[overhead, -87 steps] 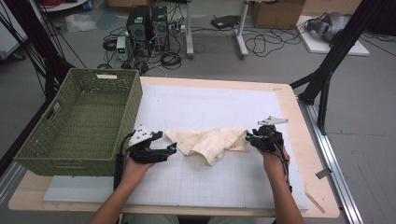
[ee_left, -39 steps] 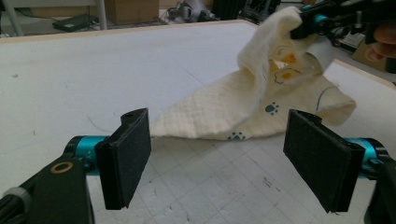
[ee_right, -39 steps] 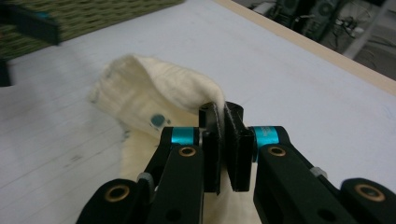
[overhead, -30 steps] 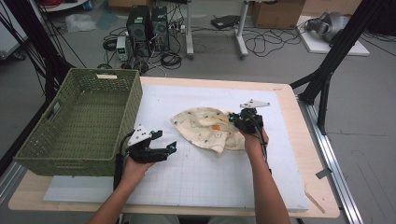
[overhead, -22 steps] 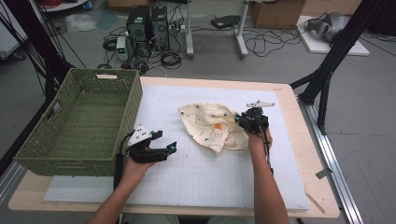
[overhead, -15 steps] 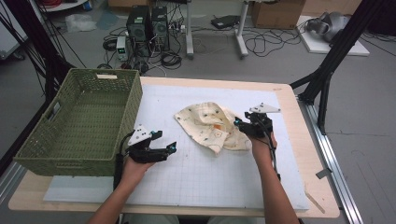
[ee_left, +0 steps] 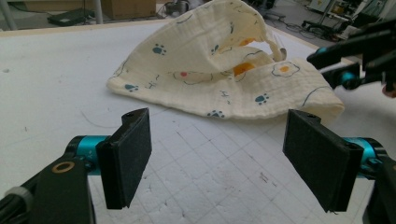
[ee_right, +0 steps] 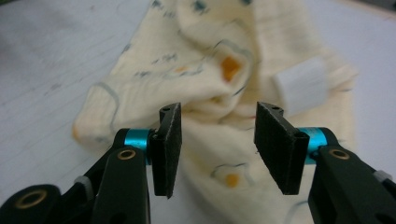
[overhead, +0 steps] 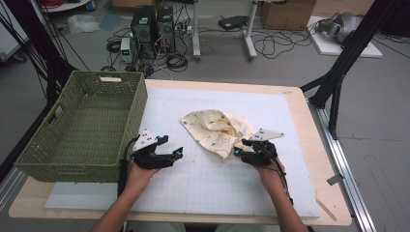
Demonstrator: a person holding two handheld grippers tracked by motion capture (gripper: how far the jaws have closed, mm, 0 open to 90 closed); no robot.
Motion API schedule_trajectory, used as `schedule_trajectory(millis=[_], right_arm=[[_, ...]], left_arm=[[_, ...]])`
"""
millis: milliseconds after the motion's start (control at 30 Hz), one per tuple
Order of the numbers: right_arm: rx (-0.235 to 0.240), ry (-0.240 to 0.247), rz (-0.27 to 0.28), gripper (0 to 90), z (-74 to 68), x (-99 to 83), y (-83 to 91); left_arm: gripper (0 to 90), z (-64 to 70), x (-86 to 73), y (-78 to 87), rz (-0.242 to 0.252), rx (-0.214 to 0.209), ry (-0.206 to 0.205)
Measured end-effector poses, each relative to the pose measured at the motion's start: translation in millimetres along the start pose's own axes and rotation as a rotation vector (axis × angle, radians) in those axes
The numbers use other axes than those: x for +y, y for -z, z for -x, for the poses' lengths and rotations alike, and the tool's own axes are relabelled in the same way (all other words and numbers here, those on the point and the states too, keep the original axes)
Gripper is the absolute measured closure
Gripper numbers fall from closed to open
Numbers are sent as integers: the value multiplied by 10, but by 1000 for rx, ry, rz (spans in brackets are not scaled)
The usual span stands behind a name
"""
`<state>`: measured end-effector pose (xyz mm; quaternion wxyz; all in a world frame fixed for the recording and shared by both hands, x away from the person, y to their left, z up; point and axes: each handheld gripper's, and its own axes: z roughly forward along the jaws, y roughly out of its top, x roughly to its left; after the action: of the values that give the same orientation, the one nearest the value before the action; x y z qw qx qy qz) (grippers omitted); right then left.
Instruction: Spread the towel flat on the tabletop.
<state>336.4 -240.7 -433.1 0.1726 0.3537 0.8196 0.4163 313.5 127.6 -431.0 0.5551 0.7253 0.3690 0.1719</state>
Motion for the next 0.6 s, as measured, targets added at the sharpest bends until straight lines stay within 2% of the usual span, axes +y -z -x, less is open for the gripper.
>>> schedule_trajectory(millis=[33, 167, 233, 267, 300, 367, 433, 467, 500, 600], right_arm=[[0, 0, 0, 513, 0, 0, 0], [25, 31, -83, 505, -93, -33, -206], [21, 27, -86, 519, -114, -30, -244], [26, 23, -91, 580, -114, -25, -239], [33, 32, -96, 748, -119, -24, -213], [43, 37, -99, 781, -127, -25, -205], [67, 46, -107, 817, -153, -23, -190], [96, 52, -111, 820, -181, -23, -184], [96, 52, -111, 821, -181, -23, -184], [194, 61, -117, 821, -292, -28, -179]], left_arm=[[241, 2, 0, 0, 3, 1, 2], [241, -1, -1, 1, 3, 2, 1], [241, -4, 0, 3, 2, 2, 1], [241, -5, -1, 3, 2, 3, 3], [241, -8, -1, 2, 1, 4, 2], [241, -10, -2, 4, 2, 6, 4], [241, -17, -1, 7, 3, 8, 1], [242, -18, -1, 8, 3, 9, 2], [242, -21, 0, 11, 5, 12, 3], [241, -26, 3, 18, 7, 15, 3]])
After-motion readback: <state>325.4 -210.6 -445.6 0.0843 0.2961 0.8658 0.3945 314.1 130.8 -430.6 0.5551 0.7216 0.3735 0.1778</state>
